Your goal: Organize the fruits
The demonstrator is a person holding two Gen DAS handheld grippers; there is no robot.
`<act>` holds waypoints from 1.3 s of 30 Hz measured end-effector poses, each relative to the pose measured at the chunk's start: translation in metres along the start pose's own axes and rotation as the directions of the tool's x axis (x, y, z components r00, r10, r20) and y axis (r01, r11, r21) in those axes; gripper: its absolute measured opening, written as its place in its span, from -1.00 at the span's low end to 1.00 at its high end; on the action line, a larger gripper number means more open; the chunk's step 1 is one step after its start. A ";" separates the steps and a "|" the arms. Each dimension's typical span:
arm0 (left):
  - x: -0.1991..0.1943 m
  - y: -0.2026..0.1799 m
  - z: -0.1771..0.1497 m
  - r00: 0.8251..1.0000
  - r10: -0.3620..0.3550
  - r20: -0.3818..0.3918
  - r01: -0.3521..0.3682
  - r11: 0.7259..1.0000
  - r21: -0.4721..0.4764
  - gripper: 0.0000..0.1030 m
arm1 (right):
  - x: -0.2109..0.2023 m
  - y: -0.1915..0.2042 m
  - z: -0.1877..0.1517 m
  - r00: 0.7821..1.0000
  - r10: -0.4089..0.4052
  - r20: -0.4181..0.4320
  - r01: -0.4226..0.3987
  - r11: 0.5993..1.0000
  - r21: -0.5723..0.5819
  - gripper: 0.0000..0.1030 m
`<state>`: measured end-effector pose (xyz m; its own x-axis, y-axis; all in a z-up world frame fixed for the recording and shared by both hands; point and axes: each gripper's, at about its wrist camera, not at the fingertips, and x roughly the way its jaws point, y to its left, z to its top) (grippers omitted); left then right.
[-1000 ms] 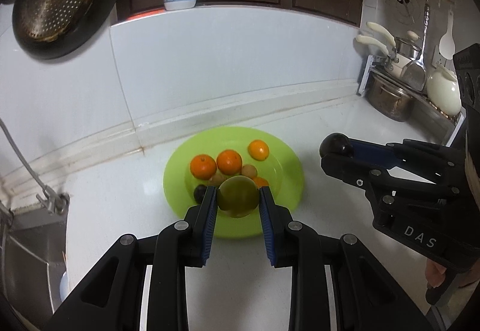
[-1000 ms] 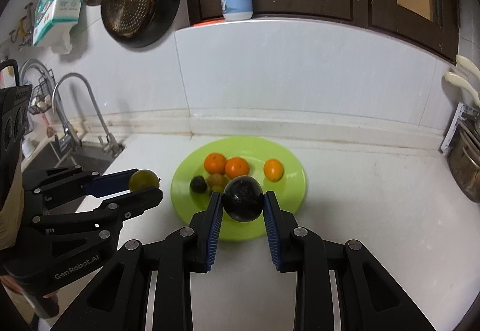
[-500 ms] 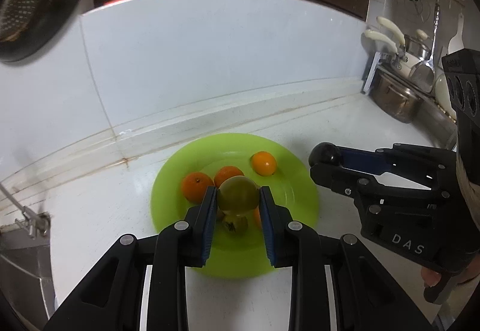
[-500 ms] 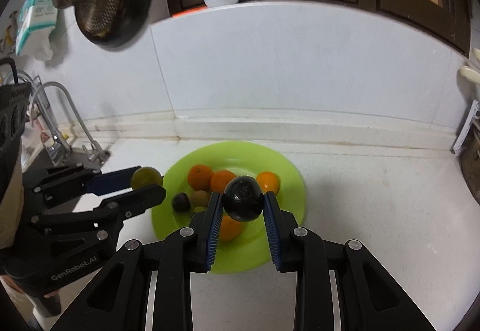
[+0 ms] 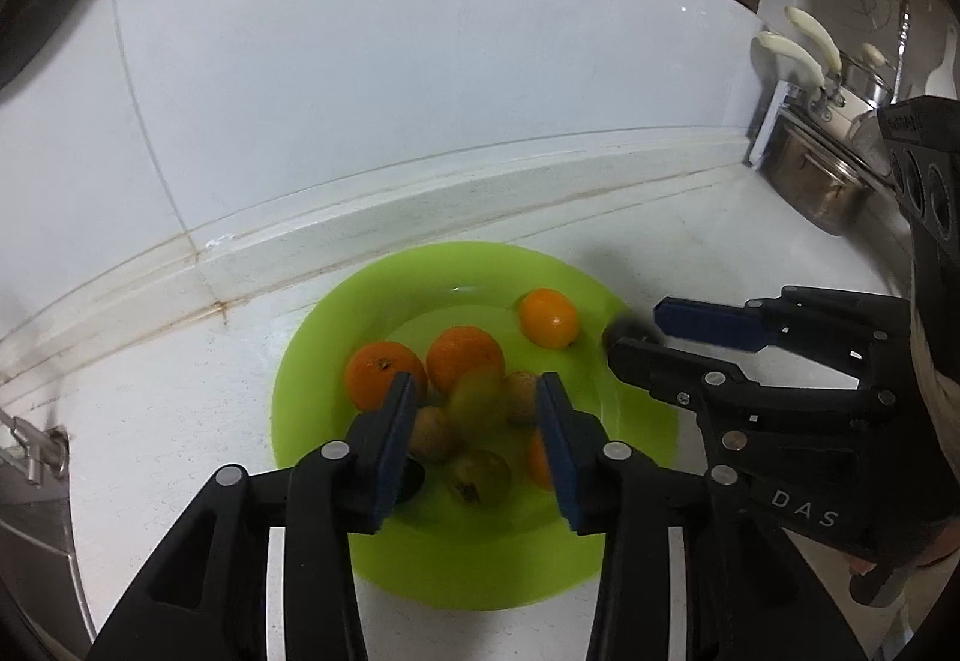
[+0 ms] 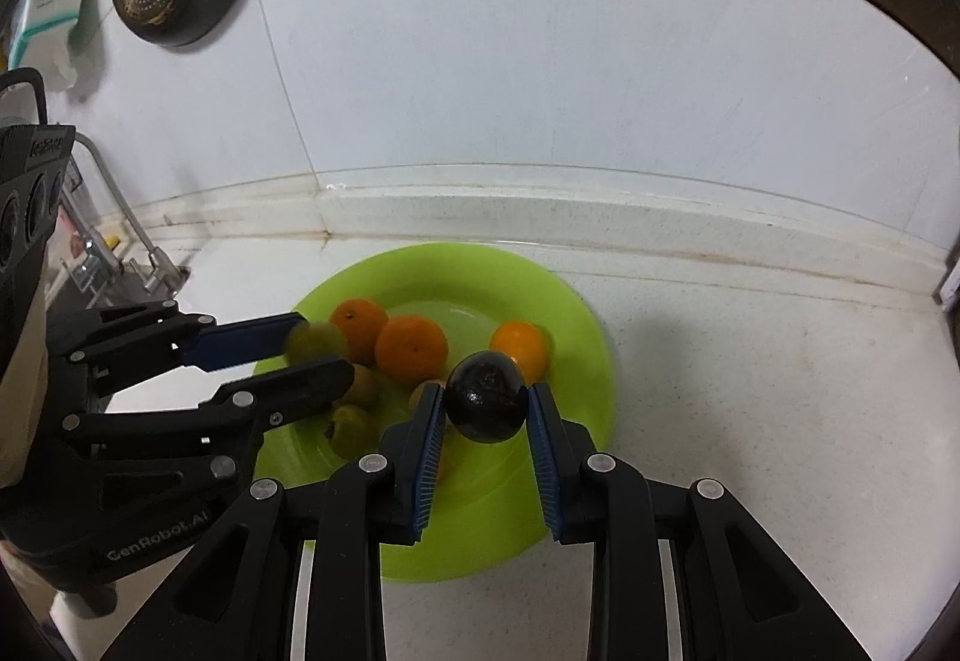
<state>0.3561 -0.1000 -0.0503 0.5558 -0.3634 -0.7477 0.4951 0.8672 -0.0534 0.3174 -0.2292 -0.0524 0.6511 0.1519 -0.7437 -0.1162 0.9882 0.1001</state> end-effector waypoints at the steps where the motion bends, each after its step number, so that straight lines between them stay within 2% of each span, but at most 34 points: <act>1: -0.001 0.001 -0.001 1.000 0.009 -0.001 -0.009 1.000 -0.006 -0.21 | 0.001 -0.001 0.000 1.000 0.001 -0.001 -0.001 1.000 0.003 -0.32; 2: -0.002 0.003 -0.002 1.000 0.017 -0.003 -0.017 1.000 -0.011 -0.21 | 0.001 -0.002 0.000 1.000 -0.001 0.001 0.001 1.000 0.007 -0.21; 9: -0.029 0.010 -0.021 0.993 0.113 0.028 -0.113 0.994 -0.016 -0.16 | -0.009 0.000 -0.012 0.999 -0.033 0.022 0.032 0.999 0.027 -0.21; 14: -0.056 0.006 -0.032 0.987 0.143 0.072 -0.143 0.990 0.001 -0.10 | -0.033 0.009 -0.029 0.996 -0.067 0.065 0.062 0.996 0.070 -0.21; 18: -0.082 0.002 -0.039 0.982 0.148 0.116 -0.150 0.989 0.006 0.09 | -0.057 0.019 -0.041 0.991 -0.091 0.102 0.080 0.991 0.112 -0.21; 21: -0.099 -0.004 -0.046 0.978 0.151 0.141 -0.153 0.988 0.003 0.12 | -0.078 0.028 -0.049 0.984 -0.121 0.132 0.104 0.987 0.125 -0.08; 24: -0.117 -0.012 -0.055 0.975 0.155 0.157 -0.155 0.988 -0.013 0.26 | -0.096 0.033 -0.057 0.978 -0.138 0.156 0.119 0.985 0.128 -0.08; 28: -0.138 -0.026 -0.066 0.970 0.166 0.179 -0.162 0.986 -0.039 0.34 | -0.124 0.034 -0.067 0.973 -0.140 0.185 0.117 0.985 0.129 -0.07; 31: -0.154 -0.036 -0.077 0.966 0.175 0.192 -0.164 0.984 -0.070 0.39 | -0.141 0.037 -0.074 0.968 -0.145 0.205 0.124 0.986 0.110 0.04; 39: -0.198 -0.068 -0.108 0.952 0.220 0.215 -0.200 0.974 -0.109 0.47 | -0.182 0.041 -0.103 0.967 -0.110 0.231 0.099 0.993 0.058 0.04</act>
<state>0.1406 -0.0503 0.0298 0.7810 -0.2283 -0.5812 0.2978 0.9543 0.0254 0.1169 -0.2186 0.0196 0.8154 0.0427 -0.5773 -0.0071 0.9979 0.0638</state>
